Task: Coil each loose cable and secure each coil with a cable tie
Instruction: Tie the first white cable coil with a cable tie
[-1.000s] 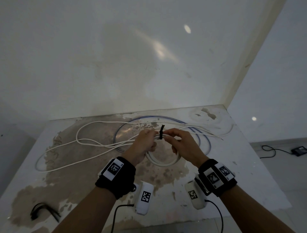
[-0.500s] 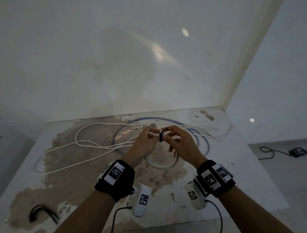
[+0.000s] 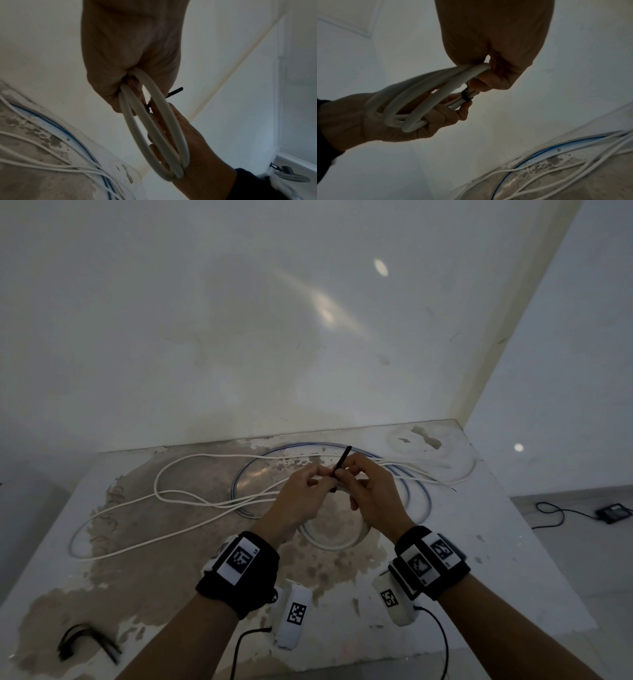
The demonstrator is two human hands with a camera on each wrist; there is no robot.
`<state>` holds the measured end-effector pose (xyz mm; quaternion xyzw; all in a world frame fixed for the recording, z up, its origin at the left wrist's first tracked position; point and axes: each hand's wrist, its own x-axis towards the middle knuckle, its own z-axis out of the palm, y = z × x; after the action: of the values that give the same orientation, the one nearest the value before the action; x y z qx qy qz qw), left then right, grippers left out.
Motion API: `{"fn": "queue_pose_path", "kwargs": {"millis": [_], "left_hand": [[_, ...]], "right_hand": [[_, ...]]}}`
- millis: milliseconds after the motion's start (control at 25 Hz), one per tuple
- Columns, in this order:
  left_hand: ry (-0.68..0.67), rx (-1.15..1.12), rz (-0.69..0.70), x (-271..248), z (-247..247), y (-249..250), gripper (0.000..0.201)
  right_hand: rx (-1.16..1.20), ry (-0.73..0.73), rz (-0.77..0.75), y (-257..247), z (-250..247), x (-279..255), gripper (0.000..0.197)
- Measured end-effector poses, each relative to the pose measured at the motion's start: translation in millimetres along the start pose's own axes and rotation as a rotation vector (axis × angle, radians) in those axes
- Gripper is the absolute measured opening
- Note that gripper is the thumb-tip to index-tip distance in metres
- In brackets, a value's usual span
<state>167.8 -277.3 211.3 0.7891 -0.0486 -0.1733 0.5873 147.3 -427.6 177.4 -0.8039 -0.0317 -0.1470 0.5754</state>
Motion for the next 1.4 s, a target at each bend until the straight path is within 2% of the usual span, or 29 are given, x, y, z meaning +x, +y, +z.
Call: {"fn": "queue_pose_path", "kwargs": {"millis": [200, 440, 680, 840, 960, 1160, 1240, 1400], "left_hand": [[-0.016, 0.06, 0.099, -3.9, -1.9, -1.7, 0.014], [0.032, 0.163, 0.051, 1.7, 5.2, -8.7, 0.02], [-0.022, 0.185, 0.024, 2.4, 6.3, -7.0, 0.019], [-0.066, 0.156, -0.002, 0.5, 3.2, -4.7, 0.019], [-0.085, 0.153, -0.003, -1.8, 3.3, -6.4, 0.025], [-0.033, 0.305, 0.208, 2.7, 3.9, -5.6, 0.02], [-0.03, 0.342, 0.262, 5.0, 4.4, -2.2, 0.017], [-0.07, 0.332, 0.265, 12.1, 2.9, -1.7, 0.016]], "right_hand": [[0.043, -0.052, 0.041, 2.2, -1.2, 3.0, 0.011], [0.067, -0.038, 0.096, 5.1, 4.4, -1.3, 0.018], [0.187, -0.054, 0.224, -0.7, 3.2, -8.2, 0.02], [0.096, -0.103, 0.155, 7.3, -1.9, -4.3, 0.018], [-0.043, -0.074, 0.054, 10.2, -1.4, -1.9, 0.021], [-0.076, 0.035, -0.062, -2.5, -3.4, 6.1, 0.031], [-0.008, 0.071, -0.042, -7.1, -5.7, 10.5, 0.026], [0.067, 0.068, 0.021, -8.0, -6.9, 7.5, 0.018]]}}
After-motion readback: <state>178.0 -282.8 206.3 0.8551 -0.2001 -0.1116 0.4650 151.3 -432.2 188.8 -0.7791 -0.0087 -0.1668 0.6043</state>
